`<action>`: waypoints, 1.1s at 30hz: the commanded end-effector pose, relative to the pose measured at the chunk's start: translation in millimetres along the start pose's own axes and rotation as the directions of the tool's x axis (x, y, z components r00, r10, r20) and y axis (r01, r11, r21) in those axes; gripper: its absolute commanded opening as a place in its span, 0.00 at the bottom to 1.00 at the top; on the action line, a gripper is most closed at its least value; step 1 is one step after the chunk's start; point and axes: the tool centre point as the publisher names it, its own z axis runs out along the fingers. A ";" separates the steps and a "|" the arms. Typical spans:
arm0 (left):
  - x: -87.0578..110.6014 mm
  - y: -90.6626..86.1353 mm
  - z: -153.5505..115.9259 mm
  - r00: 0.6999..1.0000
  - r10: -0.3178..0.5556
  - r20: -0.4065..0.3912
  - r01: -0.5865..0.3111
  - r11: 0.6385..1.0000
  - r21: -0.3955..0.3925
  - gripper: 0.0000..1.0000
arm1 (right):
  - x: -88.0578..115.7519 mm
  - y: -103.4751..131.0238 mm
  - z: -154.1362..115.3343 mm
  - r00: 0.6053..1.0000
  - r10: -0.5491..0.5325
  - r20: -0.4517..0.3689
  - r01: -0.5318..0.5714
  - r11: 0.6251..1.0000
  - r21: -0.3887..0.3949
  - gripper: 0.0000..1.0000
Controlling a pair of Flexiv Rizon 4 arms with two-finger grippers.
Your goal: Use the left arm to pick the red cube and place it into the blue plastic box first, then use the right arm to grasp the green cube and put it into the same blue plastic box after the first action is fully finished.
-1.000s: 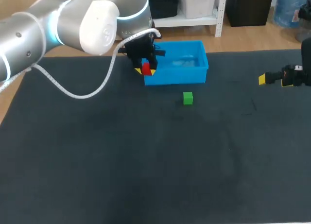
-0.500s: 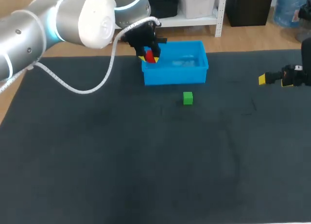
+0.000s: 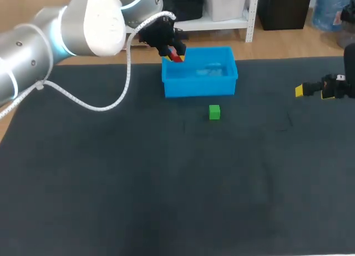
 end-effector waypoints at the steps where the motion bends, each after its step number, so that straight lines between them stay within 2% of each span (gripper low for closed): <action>1: -10.0 0.2 7.0 1.000 0.005 -0.006 -0.005 1.000 0.013 0.00 | 0.0 0.2 -0.3 1.000 0.000 0.000 0.000 1.000 0.000 1.00; 14: -28.8 -5.8 19.2 0.999 0.034 -0.003 -0.034 0.999 0.027 0.00 | 0.0 0.2 -0.3 1.000 0.000 0.000 0.000 1.000 0.000 1.00; 33: -57.7 -5.0 51.2 0.997 0.073 -0.018 -0.074 0.997 -0.011 0.00 | 0.0 0.2 -0.3 1.000 0.000 0.000 0.000 1.000 0.000 1.00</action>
